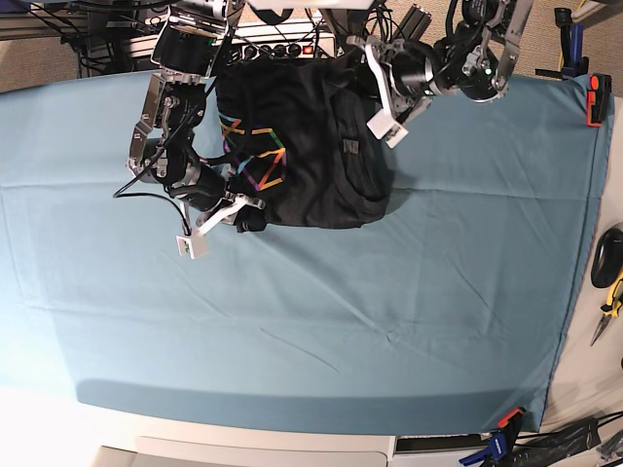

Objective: Fold the T-shirt properly
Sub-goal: 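Raise the left gripper and bring it to the shirt's opposite side, then hold the shirt with both grippers and drag it toward the cloth's middle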

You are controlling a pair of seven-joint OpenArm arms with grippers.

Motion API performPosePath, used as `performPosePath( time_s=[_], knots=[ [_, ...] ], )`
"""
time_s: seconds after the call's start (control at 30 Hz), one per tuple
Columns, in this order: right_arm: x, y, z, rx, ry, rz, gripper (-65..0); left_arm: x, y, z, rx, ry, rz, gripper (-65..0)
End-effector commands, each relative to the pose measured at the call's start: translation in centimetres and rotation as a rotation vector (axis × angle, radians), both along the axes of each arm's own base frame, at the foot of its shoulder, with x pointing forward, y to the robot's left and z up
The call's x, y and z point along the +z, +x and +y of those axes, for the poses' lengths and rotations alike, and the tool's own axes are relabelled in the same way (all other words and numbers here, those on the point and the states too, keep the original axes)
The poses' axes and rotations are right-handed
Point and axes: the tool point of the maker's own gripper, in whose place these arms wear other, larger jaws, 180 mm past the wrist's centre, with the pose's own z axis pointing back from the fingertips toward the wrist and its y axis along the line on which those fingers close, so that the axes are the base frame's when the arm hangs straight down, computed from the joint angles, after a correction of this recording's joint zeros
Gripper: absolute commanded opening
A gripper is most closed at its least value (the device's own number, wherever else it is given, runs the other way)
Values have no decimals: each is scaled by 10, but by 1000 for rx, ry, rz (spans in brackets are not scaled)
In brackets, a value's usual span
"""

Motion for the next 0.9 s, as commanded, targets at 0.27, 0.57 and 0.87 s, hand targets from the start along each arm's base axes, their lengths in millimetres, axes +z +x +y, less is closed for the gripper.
performPosePath(
  time_s=[0.27, 0.57, 0.87],
  knots=[
    [5, 4, -3, 3, -19, -12, -650, -15, 1, 23, -9, 92, -22, -341],
    [5, 4, -3, 3, -19, -12, -650, -16, -1, 18, -7, 70, -12, -341],
    [5, 4, -3, 3, -19, -13, -650, -16, -12, 3, -59, 62, -16, -343]
  ],
)
